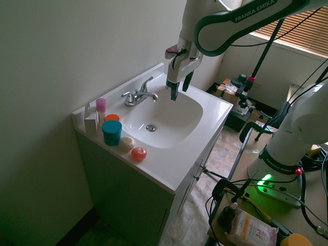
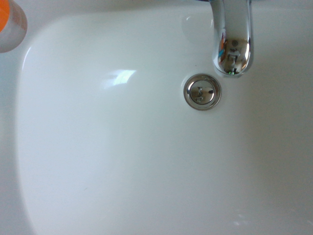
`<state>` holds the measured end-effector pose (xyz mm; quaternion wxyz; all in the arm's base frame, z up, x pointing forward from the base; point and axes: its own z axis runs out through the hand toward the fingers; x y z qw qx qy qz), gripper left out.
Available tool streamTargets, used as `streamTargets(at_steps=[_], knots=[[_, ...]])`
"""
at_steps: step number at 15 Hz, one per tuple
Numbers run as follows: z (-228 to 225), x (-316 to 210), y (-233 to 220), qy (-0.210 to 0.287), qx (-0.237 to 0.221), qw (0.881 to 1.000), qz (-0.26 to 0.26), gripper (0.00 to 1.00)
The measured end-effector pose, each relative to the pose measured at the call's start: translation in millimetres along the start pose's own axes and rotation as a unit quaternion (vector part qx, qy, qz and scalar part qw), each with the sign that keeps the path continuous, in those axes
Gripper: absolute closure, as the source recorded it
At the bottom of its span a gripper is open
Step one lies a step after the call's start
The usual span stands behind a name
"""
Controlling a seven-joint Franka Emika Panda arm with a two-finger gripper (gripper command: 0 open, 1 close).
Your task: Press down on the sanitizer
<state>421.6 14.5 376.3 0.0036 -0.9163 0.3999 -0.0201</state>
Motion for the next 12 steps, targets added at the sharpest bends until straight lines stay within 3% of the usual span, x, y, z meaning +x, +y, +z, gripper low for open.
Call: streamTargets(at_steps=[5,6,12], knots=[[-8,8,0,0.002,0.009,1.0,0.009,0.0],[-18,18,-2,0.009,0.019,1.0,0.016,1.0],[-94,113,-4,0.038,0.059,0.996,0.06,1.0]])
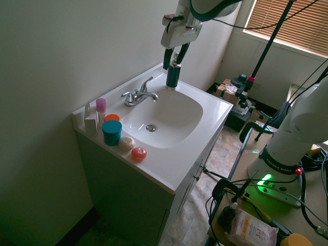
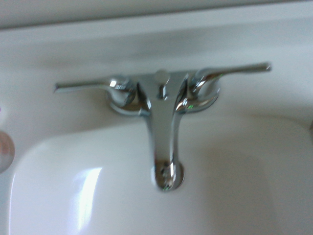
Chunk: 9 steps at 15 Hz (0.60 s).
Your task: Press down on the sanitizer
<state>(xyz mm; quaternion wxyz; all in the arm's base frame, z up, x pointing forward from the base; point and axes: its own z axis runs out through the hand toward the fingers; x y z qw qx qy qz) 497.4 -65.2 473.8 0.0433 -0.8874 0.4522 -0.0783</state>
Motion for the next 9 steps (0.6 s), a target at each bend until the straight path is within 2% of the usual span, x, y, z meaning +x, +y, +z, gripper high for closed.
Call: streamTargets(at_steps=[5,9], knots=[[-24,62,-6,0.003,0.008,0.999,0.034,1.0],[-19,95,12,-0.002,0.012,0.998,0.061,1.0]])
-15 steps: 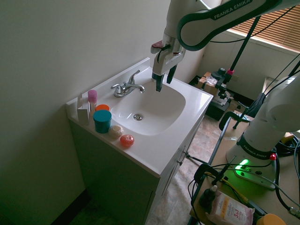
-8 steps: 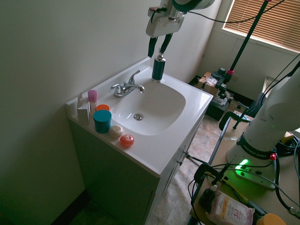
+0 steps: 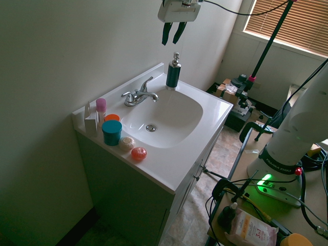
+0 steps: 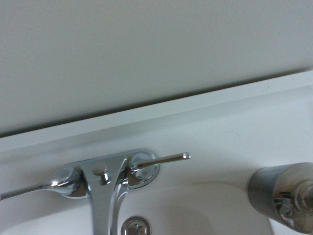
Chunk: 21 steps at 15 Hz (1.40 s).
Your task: Press down on the sanitizer
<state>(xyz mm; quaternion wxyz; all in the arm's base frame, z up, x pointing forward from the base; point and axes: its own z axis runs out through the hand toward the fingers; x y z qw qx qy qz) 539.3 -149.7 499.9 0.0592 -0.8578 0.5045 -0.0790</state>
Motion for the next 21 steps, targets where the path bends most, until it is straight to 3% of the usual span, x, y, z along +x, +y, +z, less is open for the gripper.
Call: streamTargets(at_steps=[21], knots=[[56,68,43,-0.02,-0.032,0.997,0.065,1.0]])
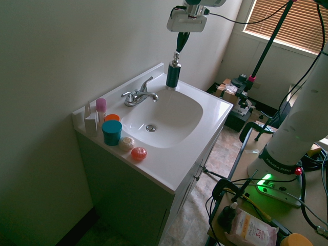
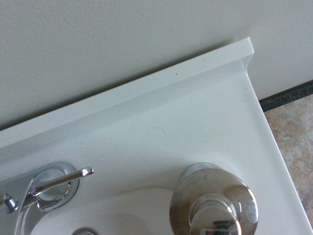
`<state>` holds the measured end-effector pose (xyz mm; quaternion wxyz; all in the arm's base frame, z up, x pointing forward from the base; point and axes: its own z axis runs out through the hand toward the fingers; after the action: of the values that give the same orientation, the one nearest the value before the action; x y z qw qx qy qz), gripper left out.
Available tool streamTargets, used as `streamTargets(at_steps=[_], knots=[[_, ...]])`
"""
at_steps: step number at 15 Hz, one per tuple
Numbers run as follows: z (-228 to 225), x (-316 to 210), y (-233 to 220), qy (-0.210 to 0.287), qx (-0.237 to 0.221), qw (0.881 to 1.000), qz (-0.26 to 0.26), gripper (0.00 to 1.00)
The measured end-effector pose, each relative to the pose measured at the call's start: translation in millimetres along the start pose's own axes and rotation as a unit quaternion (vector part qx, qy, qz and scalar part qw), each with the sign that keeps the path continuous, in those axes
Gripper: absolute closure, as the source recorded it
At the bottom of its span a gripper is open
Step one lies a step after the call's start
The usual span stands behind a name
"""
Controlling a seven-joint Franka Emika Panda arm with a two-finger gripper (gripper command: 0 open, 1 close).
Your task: Press down on the sanitizer
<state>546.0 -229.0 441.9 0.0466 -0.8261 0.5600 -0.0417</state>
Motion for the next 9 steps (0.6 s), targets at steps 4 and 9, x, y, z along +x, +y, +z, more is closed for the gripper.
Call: streamTargets(at_steps=[4,9], knots=[[6,4,1,-0.003,0.002,1.0,0.003,1.0],[17,9,-4,-0.004,-0.004,1.0,0.001,1.0]])
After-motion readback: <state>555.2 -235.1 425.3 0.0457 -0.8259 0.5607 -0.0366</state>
